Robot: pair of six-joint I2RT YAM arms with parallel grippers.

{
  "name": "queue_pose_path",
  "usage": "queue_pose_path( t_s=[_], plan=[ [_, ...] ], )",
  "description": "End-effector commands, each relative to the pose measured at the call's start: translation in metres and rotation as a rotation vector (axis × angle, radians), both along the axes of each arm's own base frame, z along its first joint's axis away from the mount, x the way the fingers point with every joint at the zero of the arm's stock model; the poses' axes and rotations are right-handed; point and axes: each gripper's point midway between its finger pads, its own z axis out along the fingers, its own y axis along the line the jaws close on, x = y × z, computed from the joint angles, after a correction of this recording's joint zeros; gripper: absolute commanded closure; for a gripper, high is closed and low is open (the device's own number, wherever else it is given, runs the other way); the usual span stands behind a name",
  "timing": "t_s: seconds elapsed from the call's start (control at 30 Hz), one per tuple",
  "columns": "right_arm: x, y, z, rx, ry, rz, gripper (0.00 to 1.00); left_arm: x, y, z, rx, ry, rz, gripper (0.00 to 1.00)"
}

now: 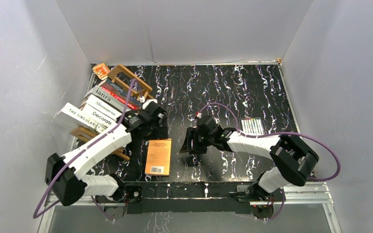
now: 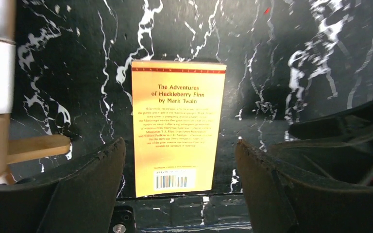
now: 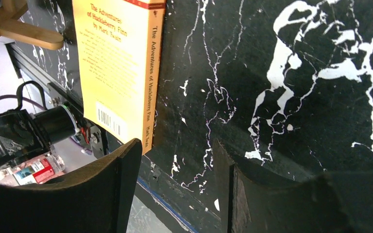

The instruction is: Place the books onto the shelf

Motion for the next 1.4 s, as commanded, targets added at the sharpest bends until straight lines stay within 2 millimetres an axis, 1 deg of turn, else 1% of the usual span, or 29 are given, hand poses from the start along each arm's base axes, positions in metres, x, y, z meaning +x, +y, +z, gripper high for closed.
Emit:
queue_pose_path(
  t_s=[0.0, 0.1, 0.27, 0.33, 0.47, 0.53, 0.6, 0.73, 0.83, 0.93, 1.0, 1.07, 1.13, 1.23, 1.37],
  plan=[
    [0.008, 0.004, 0.012, 0.058, -0.003, -0.073, 0.37, -0.006, 0.003, -0.026, 0.102, 0.026, 0.053, 0.19],
    [0.007, 0.002, 0.009, 0.052, 0.007, -0.083, 0.37, -0.011, 0.0, -0.043, 0.114, 0.06, 0.044, 0.18],
    [0.005, 0.0, 0.003, 0.039, 0.019, -0.09, 0.38, -0.021, 0.01, -0.064, 0.131, 0.083, 0.083, 0.13],
    [0.005, 0.0, 0.001, 0.036, 0.025, -0.089, 0.38, -0.025, 0.013, -0.076, 0.135, 0.105, 0.097, 0.1],
    [0.004, 0.002, -0.001, 0.035, 0.036, -0.083, 0.38, -0.037, 0.014, -0.102, 0.108, 0.199, 0.12, 0.09],
    [0.004, 0.003, 0.0, 0.041, 0.039, -0.08, 0.38, -0.039, 0.014, -0.11, 0.093, 0.222, 0.13, 0.09],
    [0.002, 0.007, 0.005, 0.064, 0.042, -0.068, 0.38, -0.04, 0.012, -0.112, 0.08, 0.227, 0.126, 0.09],
    [0.002, 0.01, 0.008, 0.089, 0.048, -0.07, 0.38, -0.04, -0.004, -0.113, -0.019, 0.218, 0.078, 0.09],
    [0.004, 0.009, 0.005, 0.078, 0.046, -0.083, 0.39, -0.046, -0.018, -0.118, -0.109, 0.245, 0.049, 0.1],
    [0.005, 0.004, -0.001, 0.053, 0.043, -0.102, 0.39, -0.05, -0.027, -0.121, -0.152, 0.273, 0.033, 0.13],
    [0.006, -0.001, -0.004, 0.038, 0.037, -0.116, 0.39, -0.049, -0.034, -0.119, -0.179, 0.275, 0.012, 0.14],
    [0.007, -0.006, -0.008, 0.016, 0.031, -0.128, 0.36, -0.052, -0.054, -0.111, -0.267, 0.294, -0.074, 0.15],
    [0.007, -0.011, -0.013, -0.014, 0.033, -0.137, 0.34, -0.05, -0.067, -0.105, -0.323, 0.287, -0.126, 0.17],
    [0.004, -0.017, -0.021, -0.047, 0.052, -0.149, 0.33, -0.048, -0.07, -0.105, -0.326, 0.288, -0.142, 0.18],
    [0.001, -0.019, -0.03, -0.064, 0.078, -0.148, 0.33, -0.053, -0.068, -0.119, -0.296, 0.341, -0.133, 0.24]
  ],
)
